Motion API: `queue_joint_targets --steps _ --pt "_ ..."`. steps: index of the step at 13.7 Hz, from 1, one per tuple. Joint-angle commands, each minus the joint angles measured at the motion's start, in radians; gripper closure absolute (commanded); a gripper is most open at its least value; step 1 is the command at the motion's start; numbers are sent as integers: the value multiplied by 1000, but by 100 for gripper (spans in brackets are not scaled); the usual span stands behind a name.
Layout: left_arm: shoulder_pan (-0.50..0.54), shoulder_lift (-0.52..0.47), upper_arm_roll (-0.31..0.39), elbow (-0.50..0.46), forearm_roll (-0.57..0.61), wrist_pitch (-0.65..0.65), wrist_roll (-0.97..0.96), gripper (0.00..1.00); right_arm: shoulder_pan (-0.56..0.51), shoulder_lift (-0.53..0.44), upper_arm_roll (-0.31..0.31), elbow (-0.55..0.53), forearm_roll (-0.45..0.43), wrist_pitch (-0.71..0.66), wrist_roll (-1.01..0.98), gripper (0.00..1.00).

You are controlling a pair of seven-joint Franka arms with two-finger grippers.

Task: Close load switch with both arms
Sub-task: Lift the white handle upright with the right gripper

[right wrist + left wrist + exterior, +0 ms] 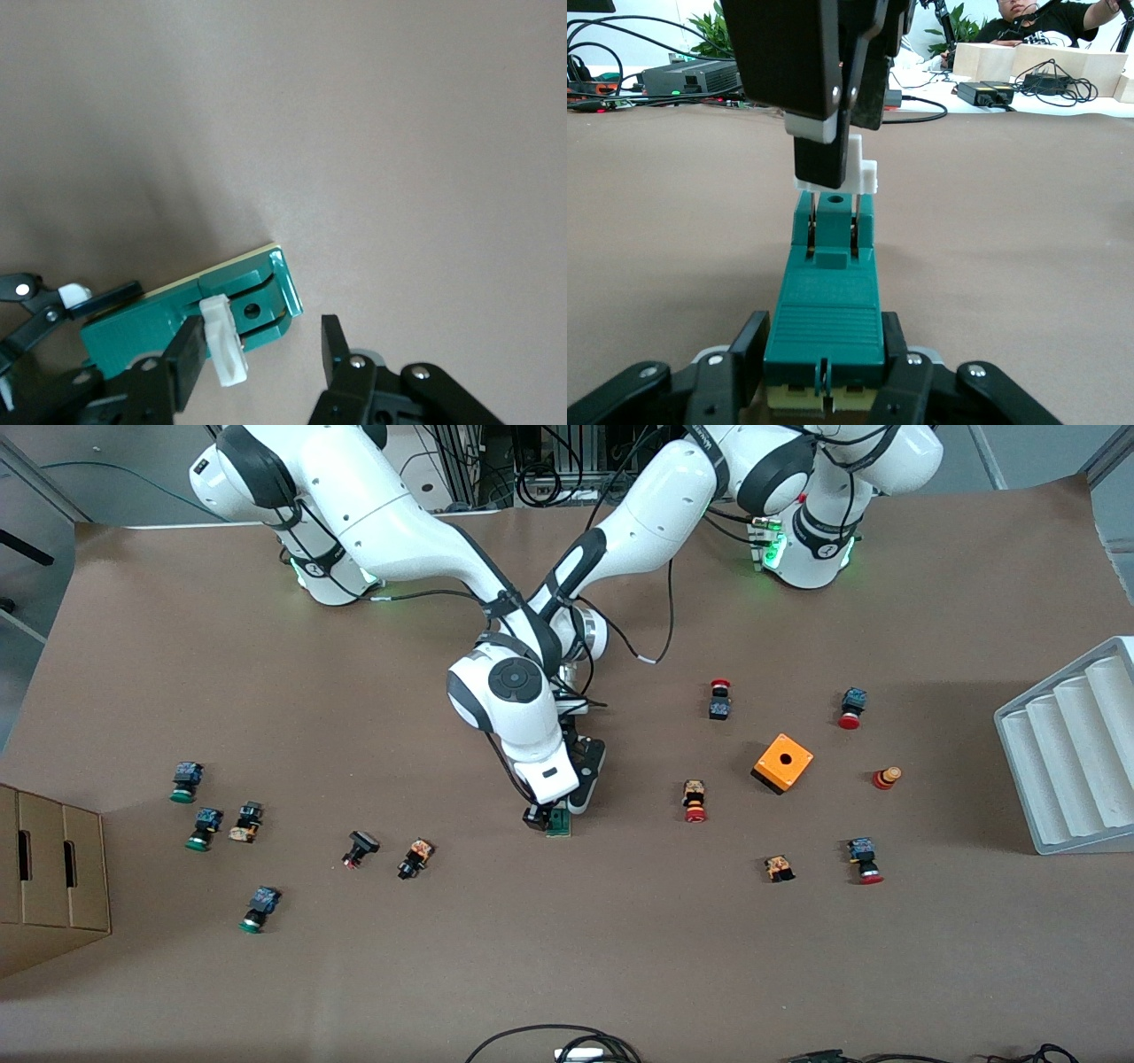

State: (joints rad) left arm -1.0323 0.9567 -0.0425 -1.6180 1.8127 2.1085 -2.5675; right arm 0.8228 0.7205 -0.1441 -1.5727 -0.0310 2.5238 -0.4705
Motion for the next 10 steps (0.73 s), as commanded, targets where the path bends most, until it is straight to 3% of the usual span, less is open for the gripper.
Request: queue_joint_targets --steps 1,10 --pt "-9 13 9 18 16 -5 -20 42 -14 8 0 26 -32 15 -2 40" --pt "-9 13 9 18 16 -4 -20 42 -27 14 0 42 -32 15 -8 40"
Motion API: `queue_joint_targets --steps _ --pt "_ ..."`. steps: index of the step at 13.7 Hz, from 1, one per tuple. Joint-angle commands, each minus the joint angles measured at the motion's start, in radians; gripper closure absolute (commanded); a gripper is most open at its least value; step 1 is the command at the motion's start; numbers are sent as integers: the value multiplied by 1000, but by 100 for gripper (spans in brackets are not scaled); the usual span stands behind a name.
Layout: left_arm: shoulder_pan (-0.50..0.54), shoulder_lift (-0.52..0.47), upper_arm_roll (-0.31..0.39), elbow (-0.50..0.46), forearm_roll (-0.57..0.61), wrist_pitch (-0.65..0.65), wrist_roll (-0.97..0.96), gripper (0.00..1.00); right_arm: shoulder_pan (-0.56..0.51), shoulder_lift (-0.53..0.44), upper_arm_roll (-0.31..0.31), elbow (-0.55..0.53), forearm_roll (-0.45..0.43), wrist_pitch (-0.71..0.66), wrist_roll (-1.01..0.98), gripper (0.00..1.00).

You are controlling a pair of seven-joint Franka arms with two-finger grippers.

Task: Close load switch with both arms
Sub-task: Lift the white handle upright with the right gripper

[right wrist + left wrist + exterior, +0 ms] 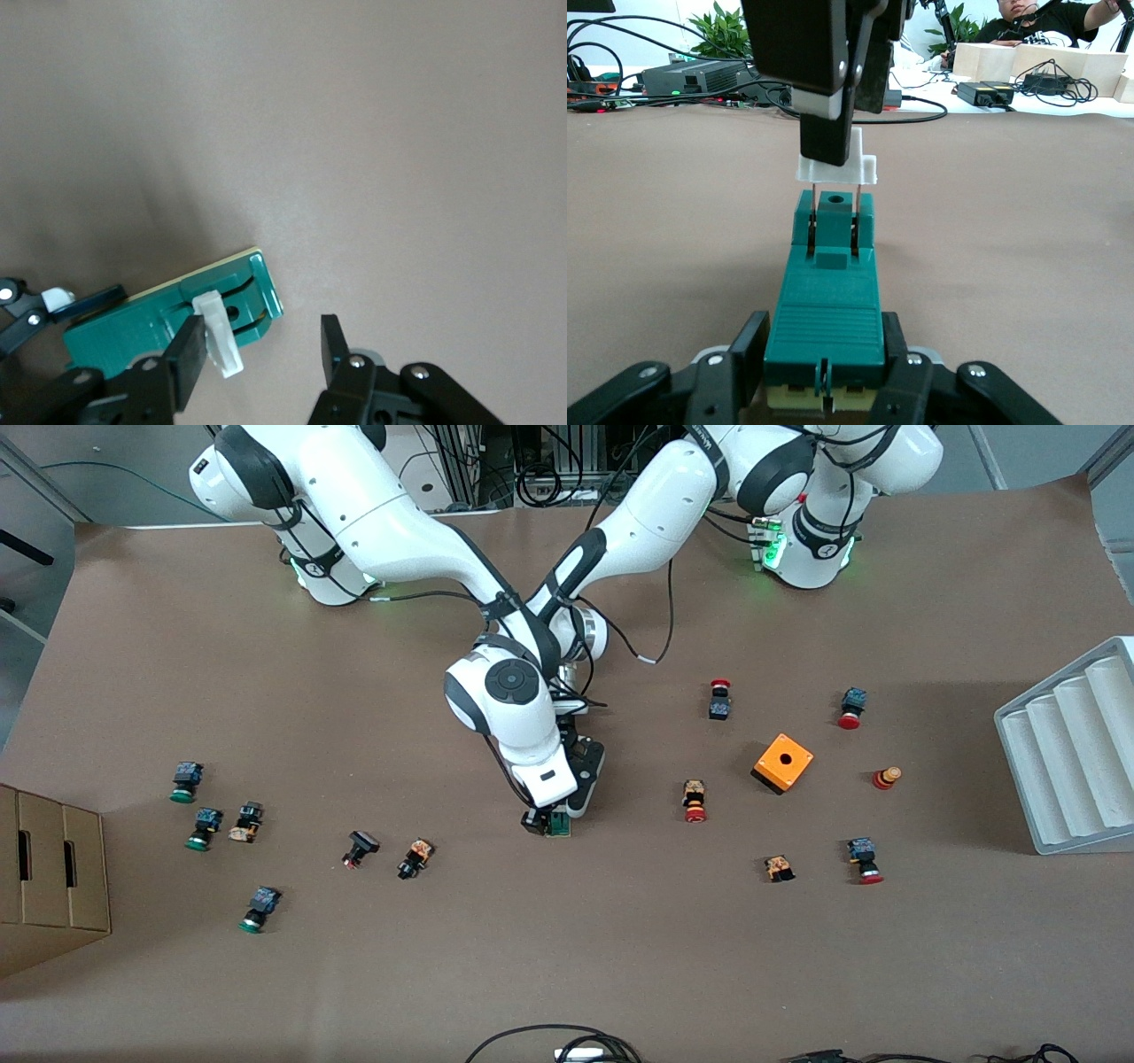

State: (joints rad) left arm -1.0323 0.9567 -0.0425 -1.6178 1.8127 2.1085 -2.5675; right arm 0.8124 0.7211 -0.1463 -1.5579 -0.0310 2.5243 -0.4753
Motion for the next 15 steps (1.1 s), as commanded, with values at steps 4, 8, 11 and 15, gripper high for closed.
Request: queue_joint_targets --steps 4,8,11,15 --pt "-9 13 9 18 16 -4 -20 42 -18 24 2 44 -30 14 -3 40" --pt "-9 13 9 18 16 -4 -20 42 -18 37 2 55 -32 14 -3 40" --pt "-9 13 9 18 16 -4 -20 42 -18 41 2 64 -30 14 -2 40" --pt "-9 13 9 18 16 -4 -20 42 -18 57 2 84 -30 14 -2 40"
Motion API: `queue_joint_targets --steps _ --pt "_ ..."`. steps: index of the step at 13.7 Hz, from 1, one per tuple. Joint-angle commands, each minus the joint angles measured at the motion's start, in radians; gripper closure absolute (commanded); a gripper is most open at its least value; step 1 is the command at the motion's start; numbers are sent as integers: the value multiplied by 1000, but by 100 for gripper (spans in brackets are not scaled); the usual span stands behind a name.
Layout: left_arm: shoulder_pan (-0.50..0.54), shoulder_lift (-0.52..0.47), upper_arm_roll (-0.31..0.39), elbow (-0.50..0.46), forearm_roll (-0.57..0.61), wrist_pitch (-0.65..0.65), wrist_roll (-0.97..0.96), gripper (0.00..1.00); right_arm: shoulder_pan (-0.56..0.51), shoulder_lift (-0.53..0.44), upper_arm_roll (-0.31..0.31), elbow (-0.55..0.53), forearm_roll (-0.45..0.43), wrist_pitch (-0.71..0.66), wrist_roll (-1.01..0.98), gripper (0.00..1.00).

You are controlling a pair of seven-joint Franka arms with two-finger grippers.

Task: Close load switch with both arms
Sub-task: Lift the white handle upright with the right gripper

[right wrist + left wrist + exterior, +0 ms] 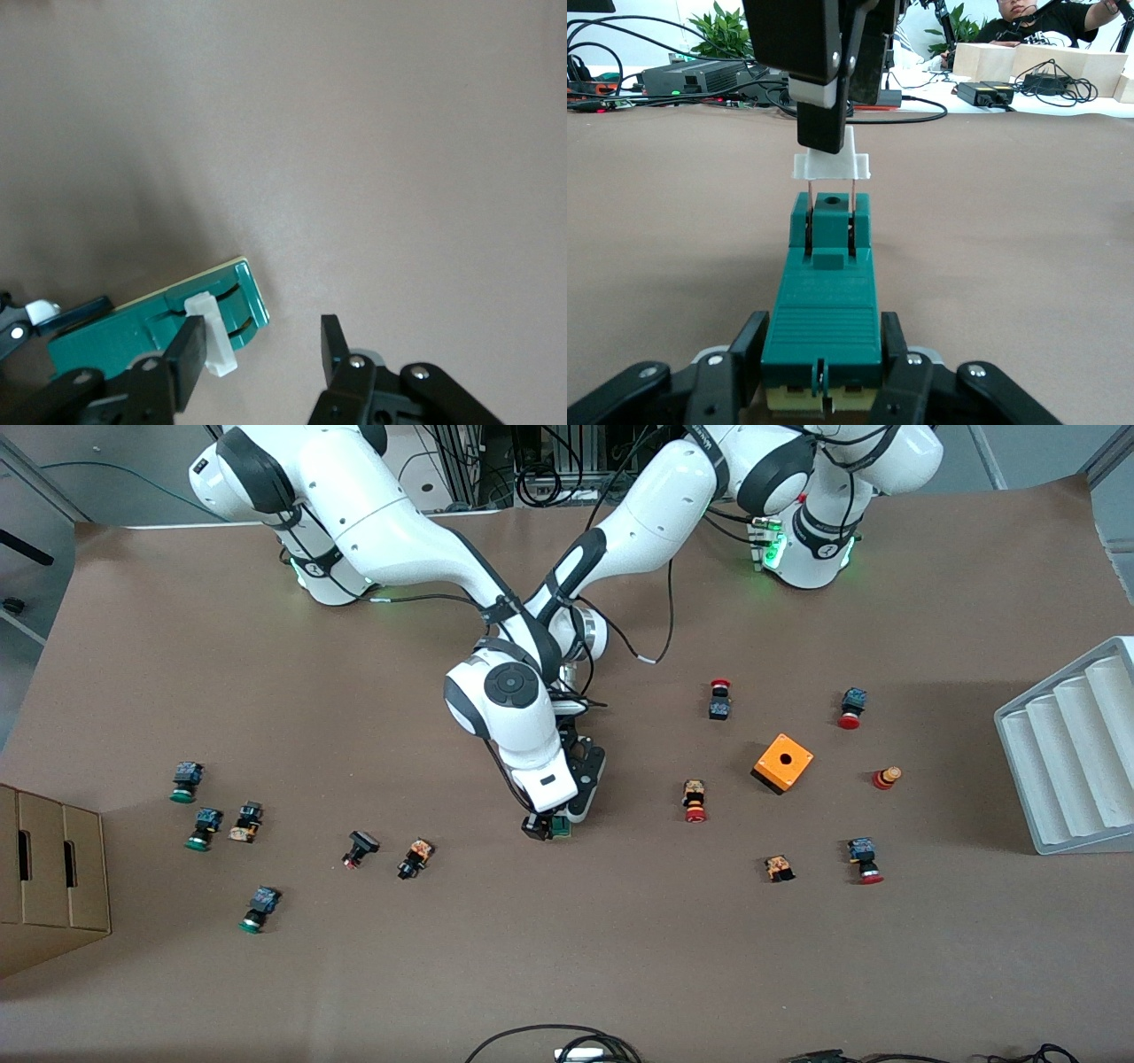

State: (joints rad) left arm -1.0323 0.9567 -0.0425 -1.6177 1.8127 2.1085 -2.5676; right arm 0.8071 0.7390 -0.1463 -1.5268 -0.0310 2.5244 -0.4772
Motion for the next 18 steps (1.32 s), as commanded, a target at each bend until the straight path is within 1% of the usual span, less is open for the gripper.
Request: queue_joint_targets --steps 1,10,18 --pt "-9 13 9 18 16 -5 -20 42 -12 45 2 60 -30 14 0 40" --pt "-9 13 9 18 16 -4 -20 42 -28 82 1 92 -32 16 -1 41" --pt "-9 14 9 18 16 -4 -20 42 -35 95 1 106 -32 16 -3 41"
